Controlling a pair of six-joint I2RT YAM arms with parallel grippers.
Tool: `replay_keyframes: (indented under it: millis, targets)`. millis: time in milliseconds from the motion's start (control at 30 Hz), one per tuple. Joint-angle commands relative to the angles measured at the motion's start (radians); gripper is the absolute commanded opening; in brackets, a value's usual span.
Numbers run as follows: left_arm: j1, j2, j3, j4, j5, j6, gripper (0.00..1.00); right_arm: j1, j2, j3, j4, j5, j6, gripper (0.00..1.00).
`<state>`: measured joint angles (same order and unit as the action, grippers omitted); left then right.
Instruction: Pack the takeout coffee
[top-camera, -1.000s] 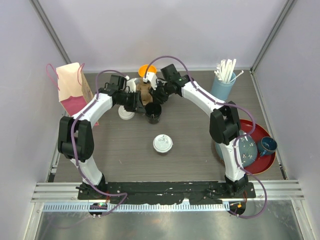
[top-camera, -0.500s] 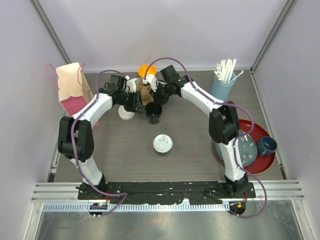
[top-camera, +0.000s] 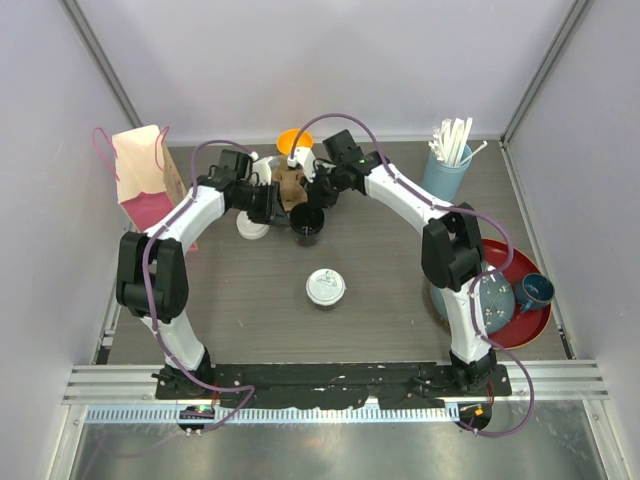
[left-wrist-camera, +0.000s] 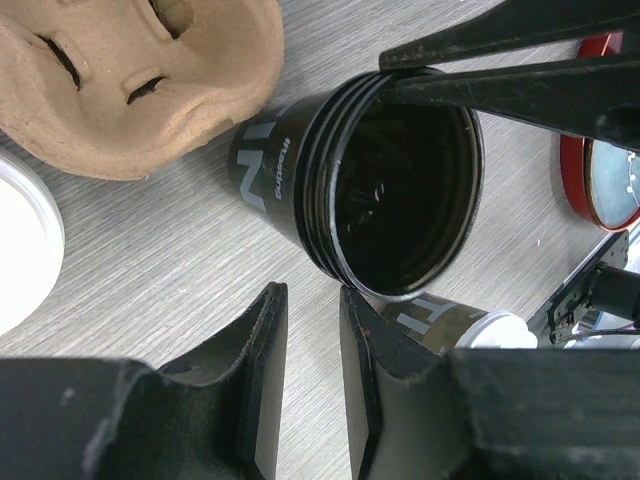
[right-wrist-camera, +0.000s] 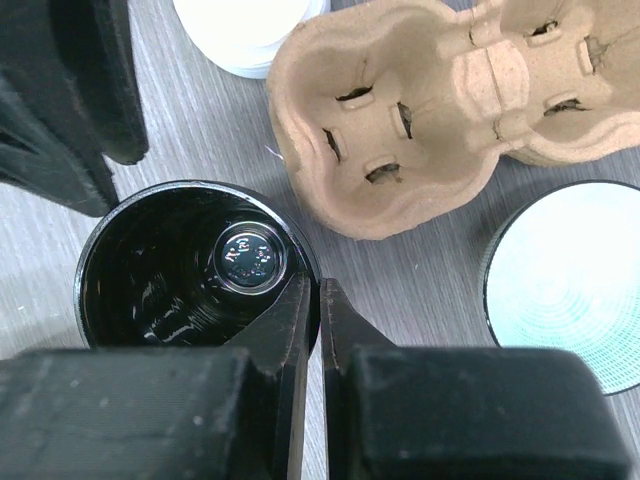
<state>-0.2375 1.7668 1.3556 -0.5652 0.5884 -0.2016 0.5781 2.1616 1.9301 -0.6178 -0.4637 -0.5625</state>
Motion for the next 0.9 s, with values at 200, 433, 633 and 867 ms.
replay_keyframes:
  millis: [200,433,633,867]
  targets:
    - [0.01,-0.018,0.008,0.033,0.073,-0.027,0.3,-0.04,-0.097,-0.043,0.062,-0.128,0.07,0.01]
    - [0.012,-0.009,0.013,0.041,0.128,-0.042,0.34,-0.04,-0.115,-0.086,0.081,-0.122,0.078,0.06]
    - [0.012,0.011,0.014,0.039,0.129,-0.048,0.34,-0.04,-0.123,-0.097,0.113,-0.144,0.11,0.04]
    - [0.014,-0.024,0.019,0.037,0.128,-0.041,0.31,-0.041,-0.146,-0.108,0.133,-0.095,0.134,0.03]
